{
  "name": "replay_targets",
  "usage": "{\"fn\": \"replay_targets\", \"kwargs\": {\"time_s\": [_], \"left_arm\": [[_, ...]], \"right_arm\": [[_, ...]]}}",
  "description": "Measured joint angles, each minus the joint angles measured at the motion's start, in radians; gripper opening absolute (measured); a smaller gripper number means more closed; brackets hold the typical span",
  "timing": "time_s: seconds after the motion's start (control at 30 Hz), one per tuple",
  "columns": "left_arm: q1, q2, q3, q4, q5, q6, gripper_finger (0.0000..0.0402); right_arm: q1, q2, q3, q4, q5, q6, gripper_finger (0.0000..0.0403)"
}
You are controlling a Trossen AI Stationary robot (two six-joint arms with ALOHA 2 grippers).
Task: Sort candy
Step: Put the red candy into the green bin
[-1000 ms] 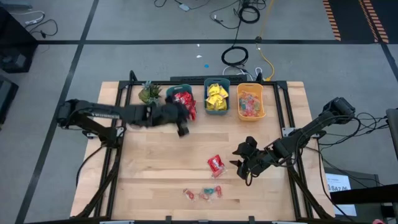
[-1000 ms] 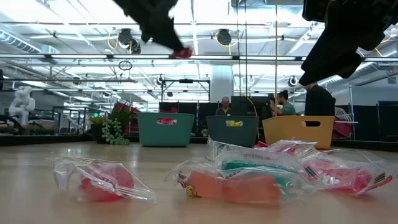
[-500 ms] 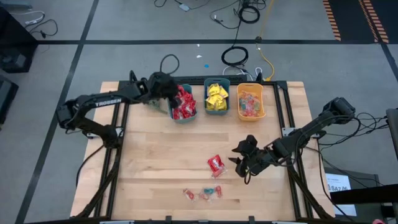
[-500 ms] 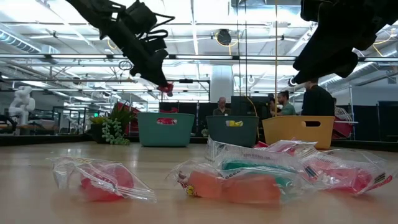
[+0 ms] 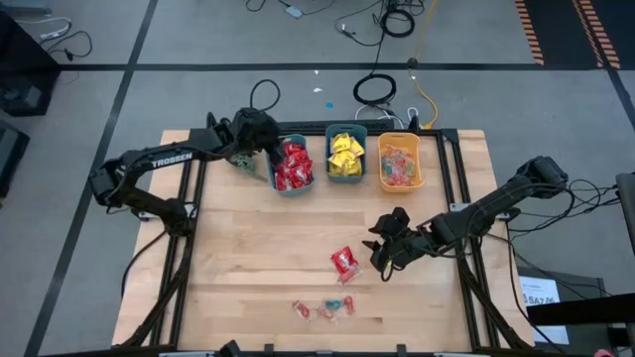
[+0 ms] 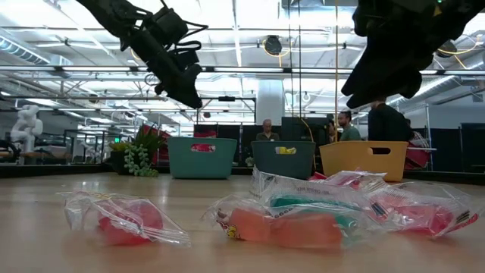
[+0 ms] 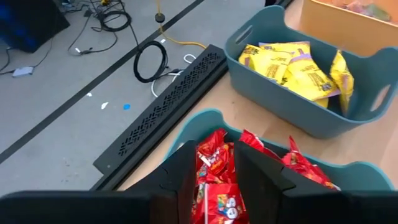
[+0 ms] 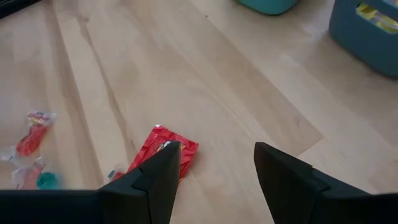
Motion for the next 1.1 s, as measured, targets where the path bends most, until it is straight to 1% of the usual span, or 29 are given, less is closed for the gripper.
{"fn": "replay_targets", "kwargs": {"time_s": [0.37, 0.57, 0.73, 1.0, 1.1], "left_arm": [[-0.014, 0.0, 0.0, 0.0, -0.001, -0.007, 0.0119], [-0.054, -0.012, 0.0, -0.01, 0.012, -0.007, 0.0119], [-0.162, -0.051, 0.002, -0.011, 0.022, 0.024, 0.0118], [-0.388, -0.094, 0.002, -0.006, 0.02, 0.019, 0.0118], [-0.486, -0.09, 0.002, -0.007, -0.011, 0.018, 0.0118]], "right_arm": [[-0.007, 0.0, 0.0, 0.001, -0.009, 0.008, 0.0196], [-0.007, 0.0, 0.0, 0.003, -0.01, 0.01, 0.0196], [-0.007, 0.0, 0.0, 0.012, -0.014, 0.011, 0.0196], [-0.007, 0.0, 0.0, 0.014, -0.014, 0.008, 0.0196], [-0.007, 0.0, 0.0, 0.014, -0.014, 0.007, 0.0196]]}}
